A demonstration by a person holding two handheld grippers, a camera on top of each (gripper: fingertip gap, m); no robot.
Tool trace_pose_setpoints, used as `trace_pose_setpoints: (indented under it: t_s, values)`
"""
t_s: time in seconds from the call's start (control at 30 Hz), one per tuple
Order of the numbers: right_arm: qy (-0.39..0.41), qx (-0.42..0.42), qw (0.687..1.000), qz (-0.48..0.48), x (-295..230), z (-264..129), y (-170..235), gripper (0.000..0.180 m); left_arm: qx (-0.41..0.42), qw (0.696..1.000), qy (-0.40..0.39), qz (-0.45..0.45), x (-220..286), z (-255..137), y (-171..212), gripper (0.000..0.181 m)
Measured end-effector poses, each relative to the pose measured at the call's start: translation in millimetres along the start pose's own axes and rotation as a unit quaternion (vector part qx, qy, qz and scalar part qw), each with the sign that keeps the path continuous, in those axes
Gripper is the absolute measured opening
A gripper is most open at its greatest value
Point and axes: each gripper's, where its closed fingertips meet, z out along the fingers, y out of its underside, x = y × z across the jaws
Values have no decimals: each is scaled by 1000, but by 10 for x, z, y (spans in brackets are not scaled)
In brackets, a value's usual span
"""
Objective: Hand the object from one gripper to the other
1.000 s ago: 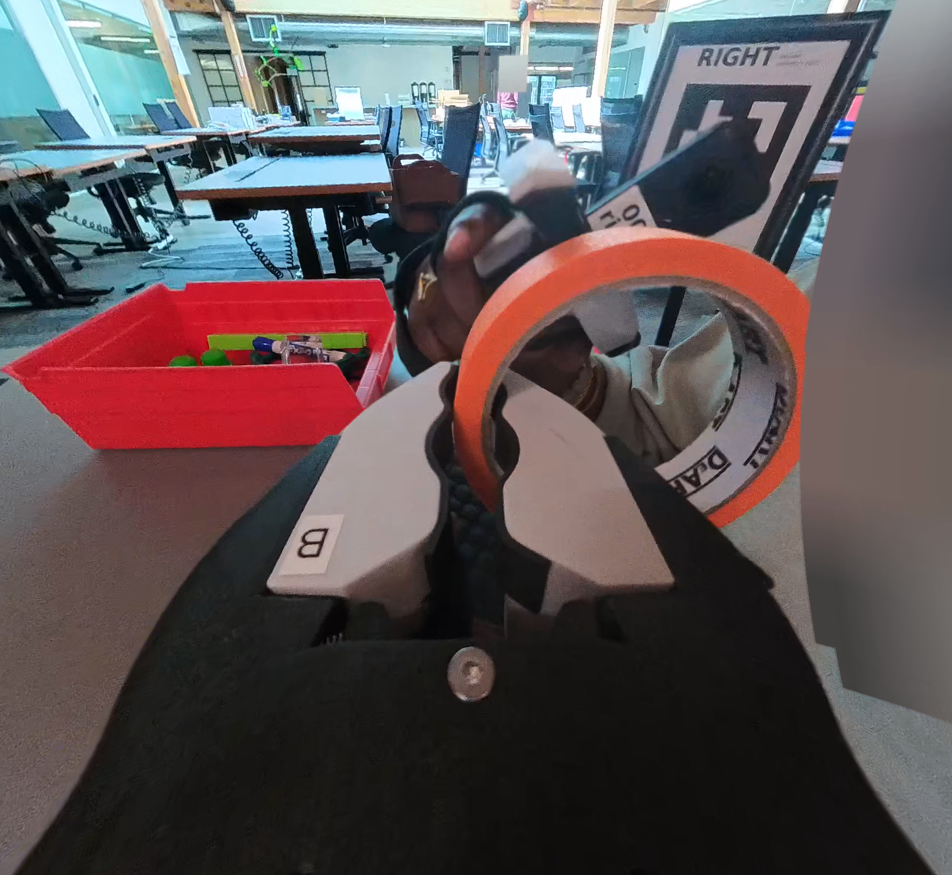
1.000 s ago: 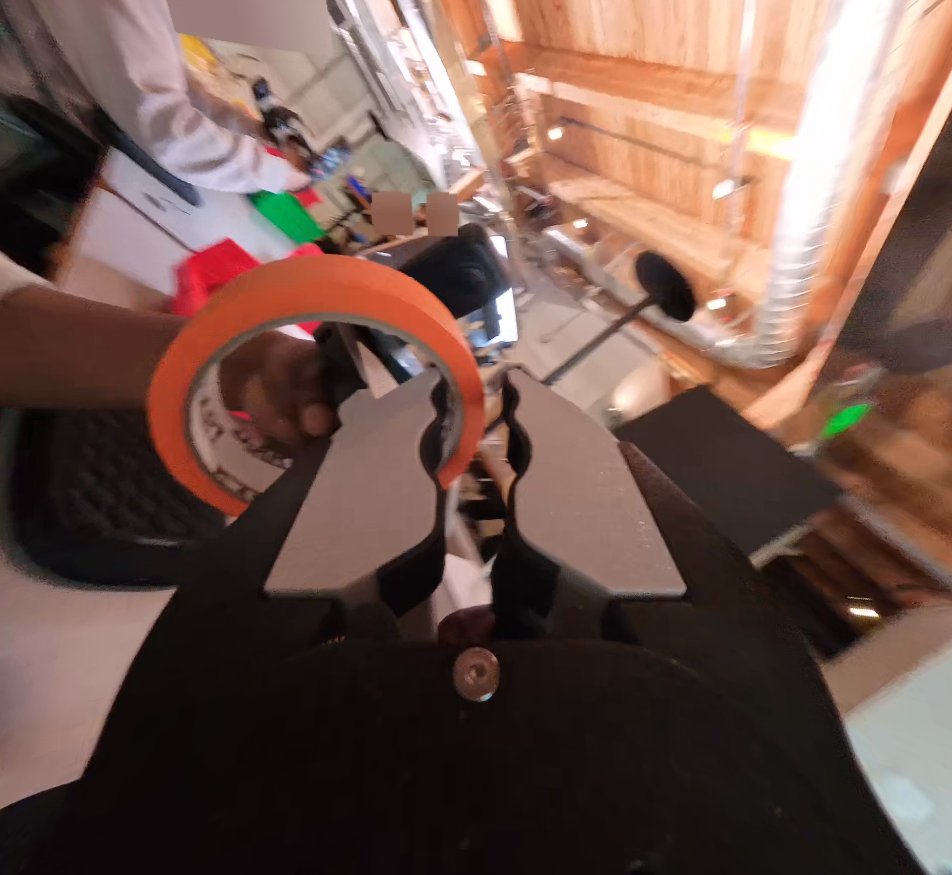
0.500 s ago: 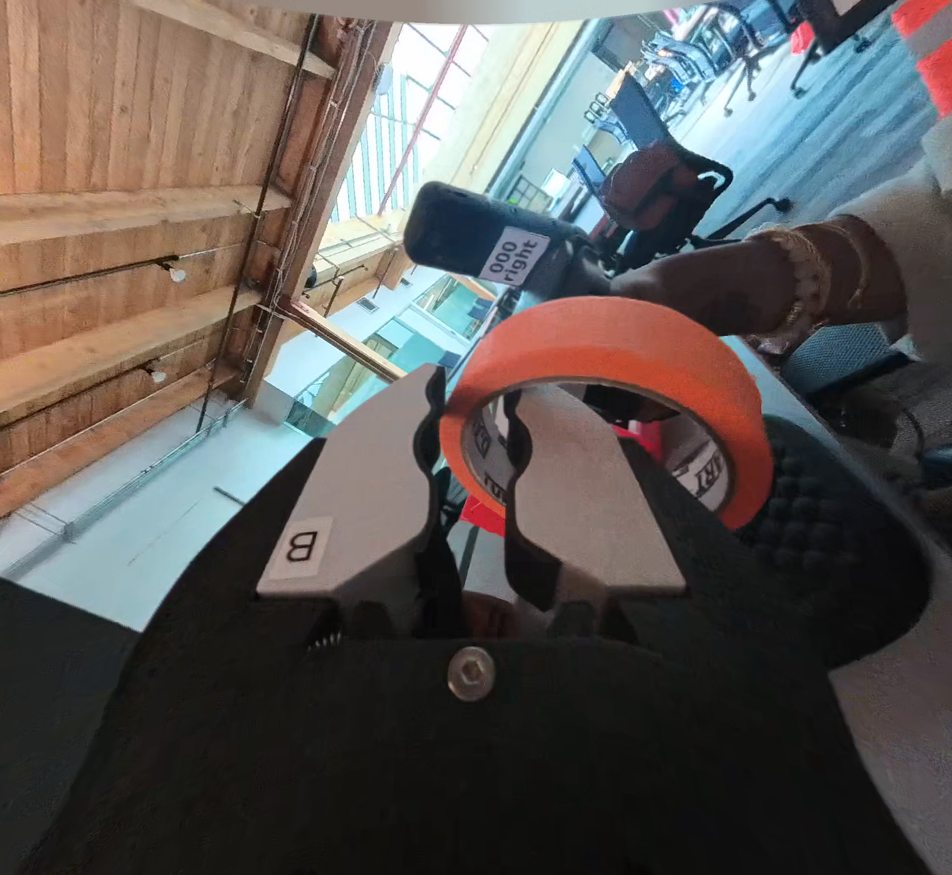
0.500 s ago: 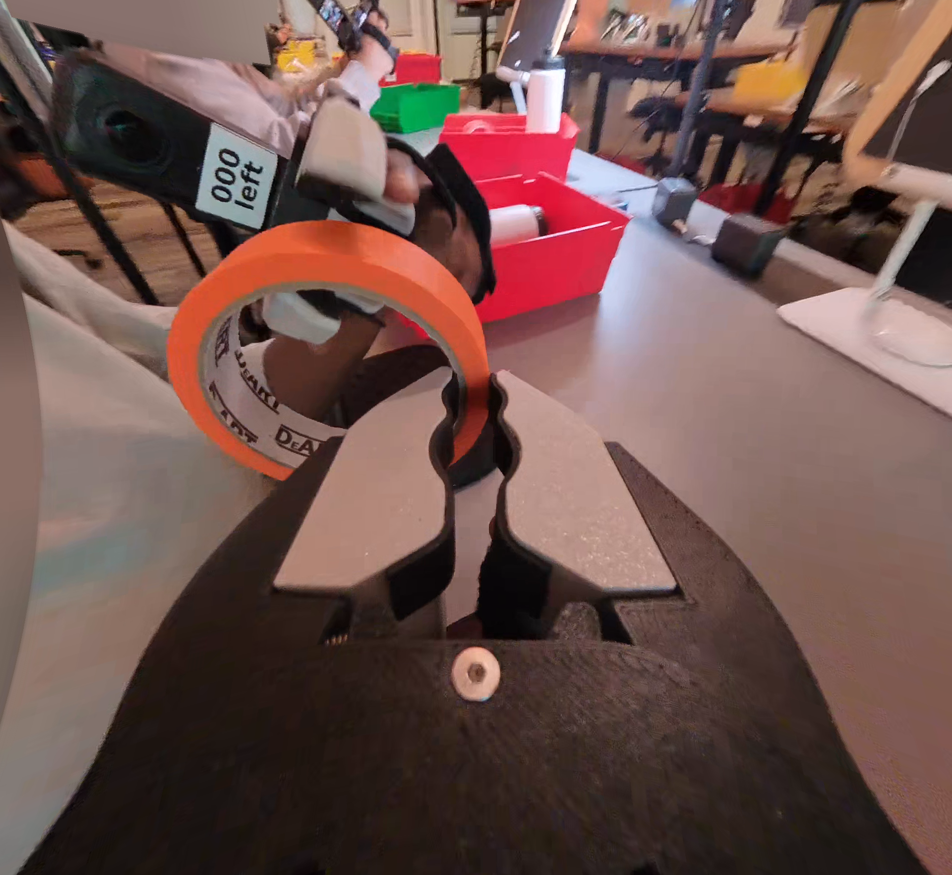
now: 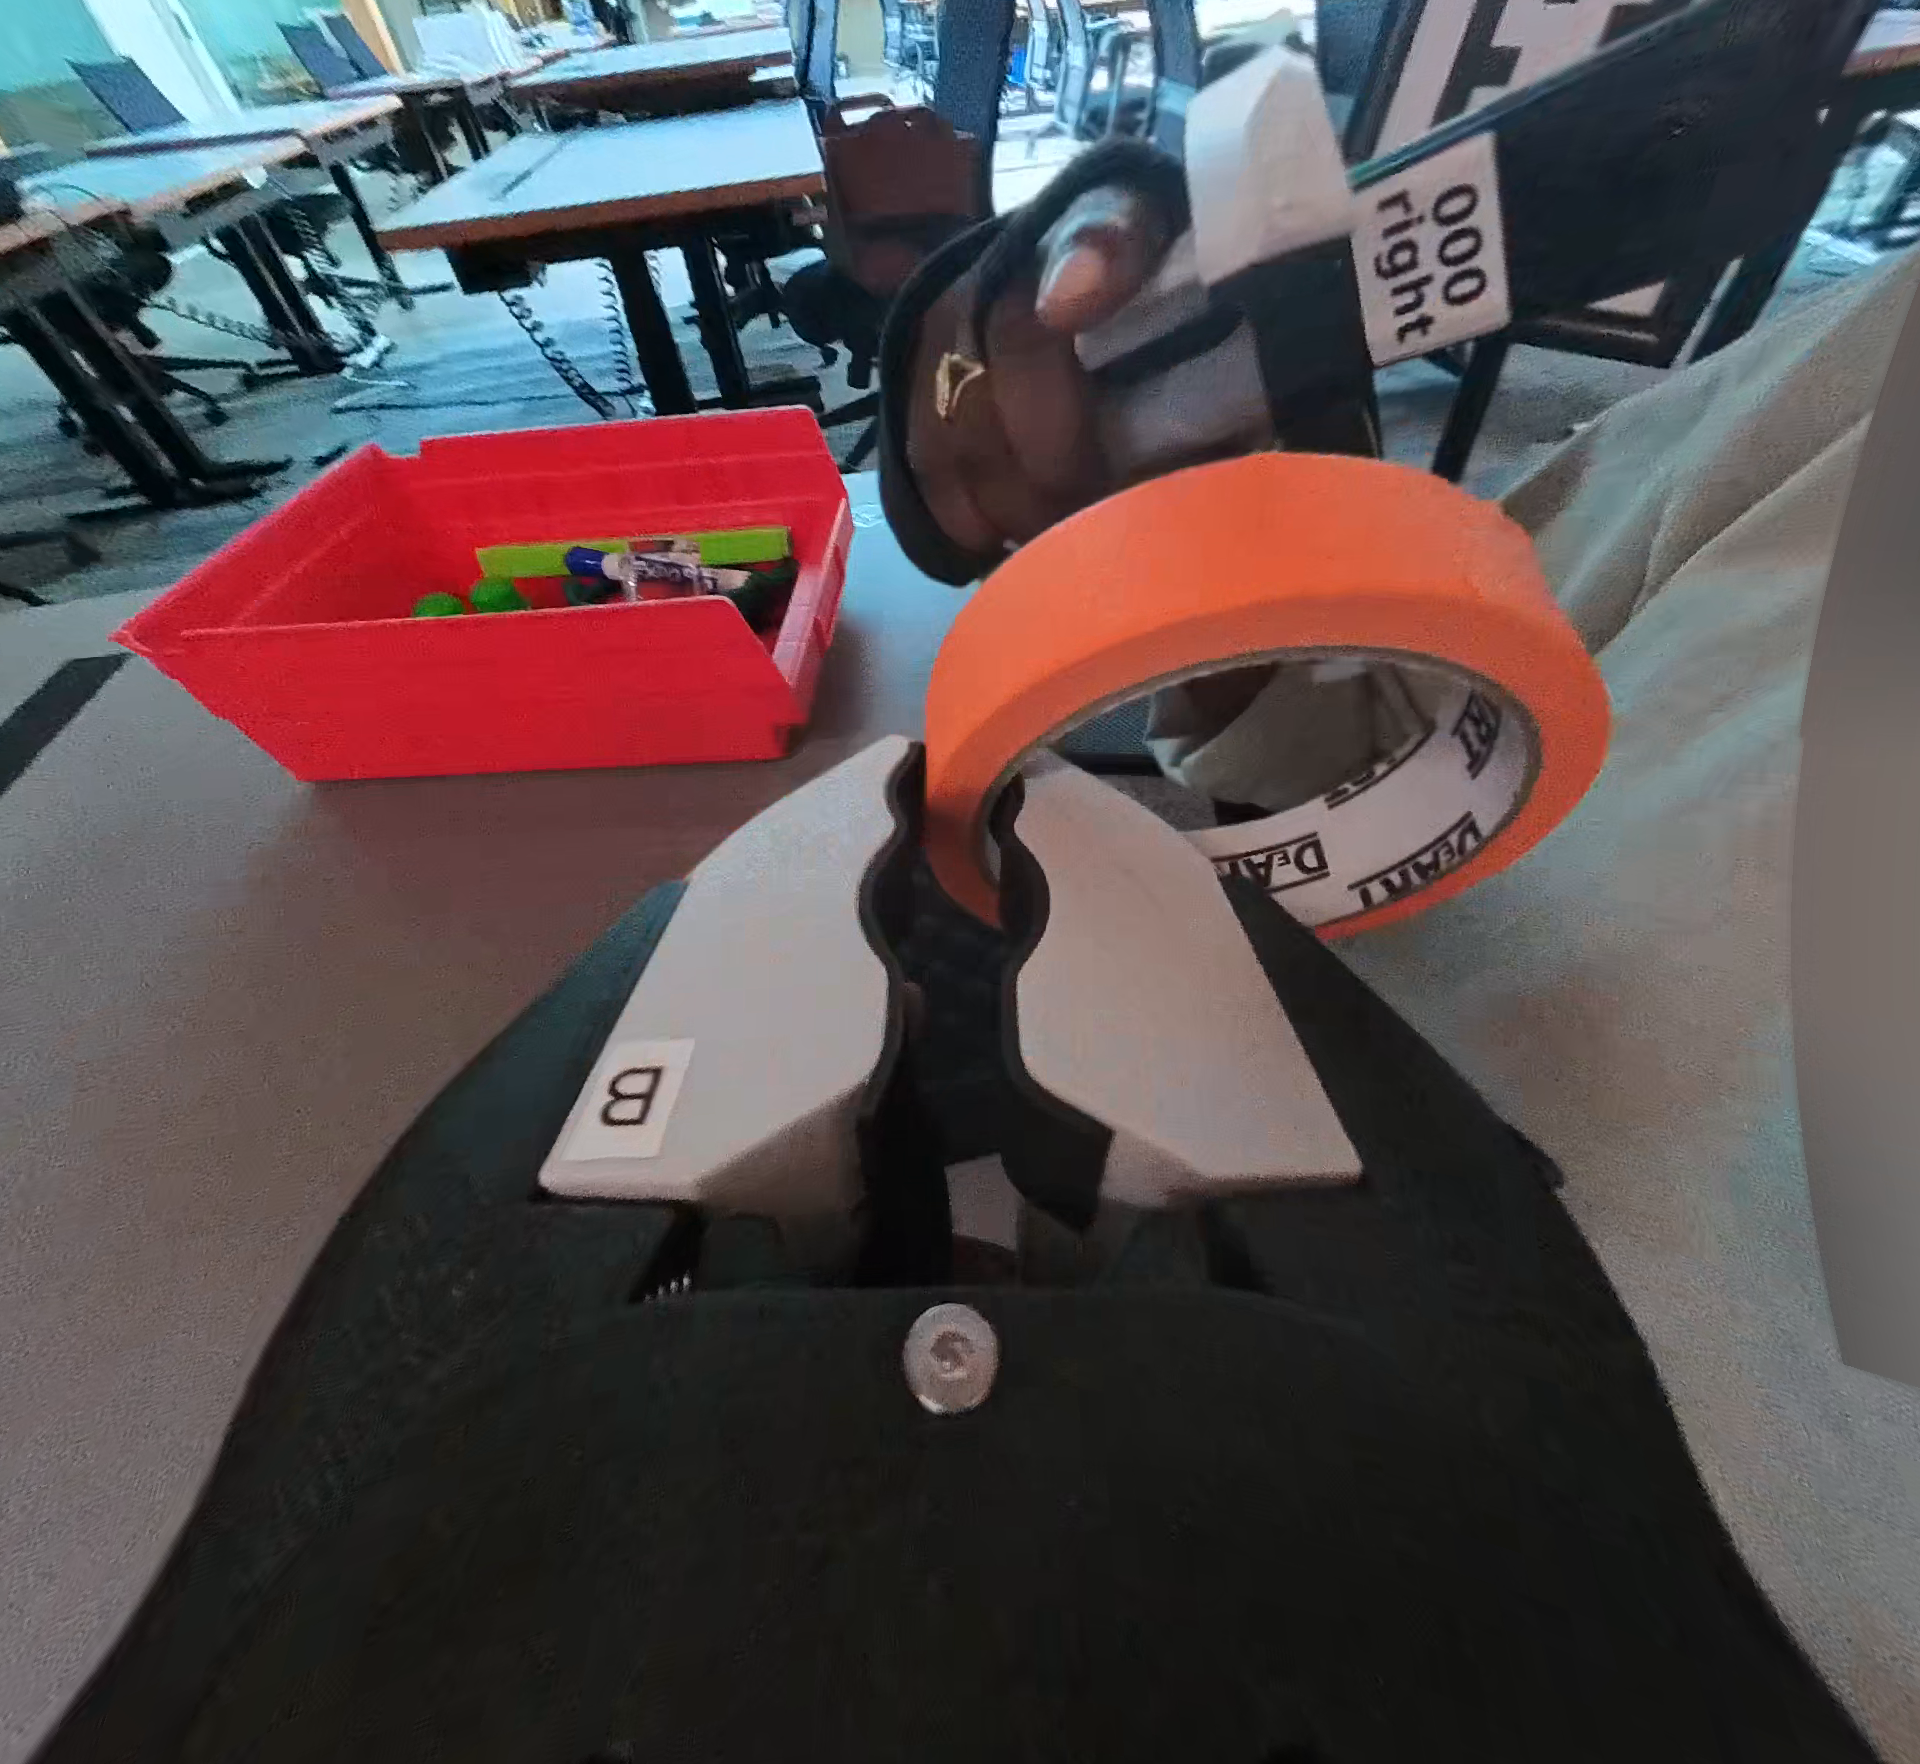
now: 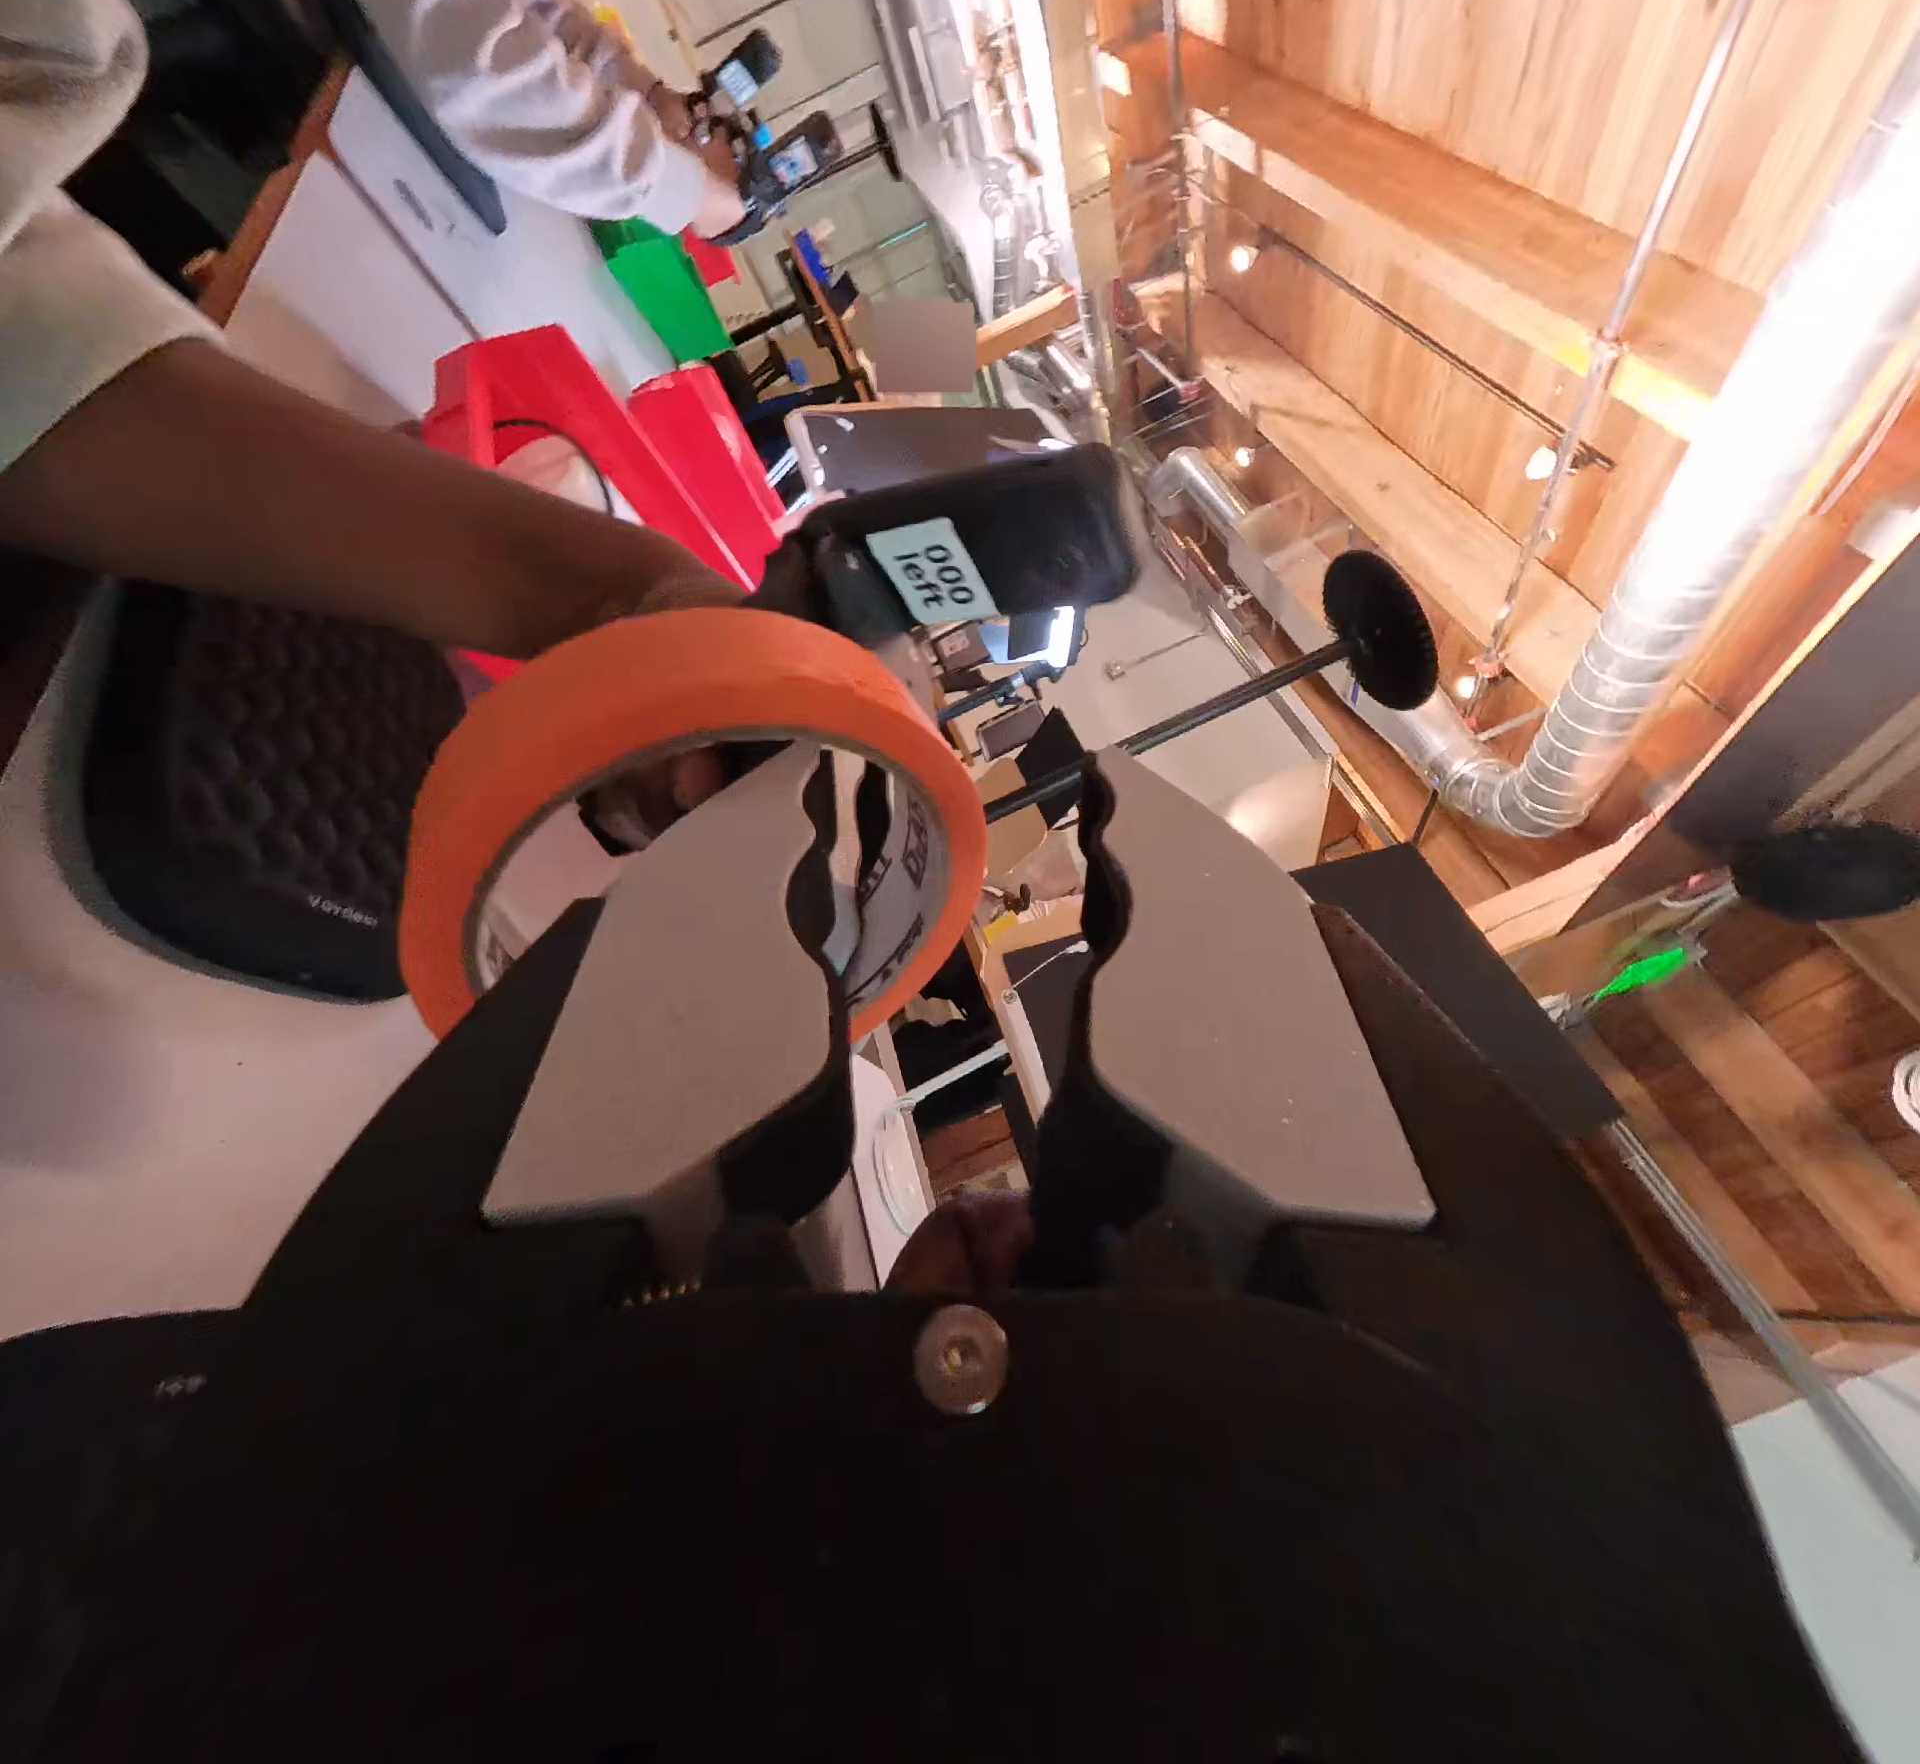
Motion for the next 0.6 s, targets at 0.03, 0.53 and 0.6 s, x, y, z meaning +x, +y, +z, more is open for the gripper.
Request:
trace_pose_setpoints:
  t_s: [0.03, 0.53, 0.6]
  values:
    - [-3, -2, 1000, -9, -26, 8, -5, 41, -6, 1000, 10, -11, 21, 20, 25, 11]
    - [-61, -81, 944, 315, 39, 43, 481, 10, 148, 923, -162, 316, 9, -477, -582, 49]
    - [-99, -85, 910, 395, -69, 80, 513, 10, 138, 903, -175, 368, 102, -448, -637, 45]
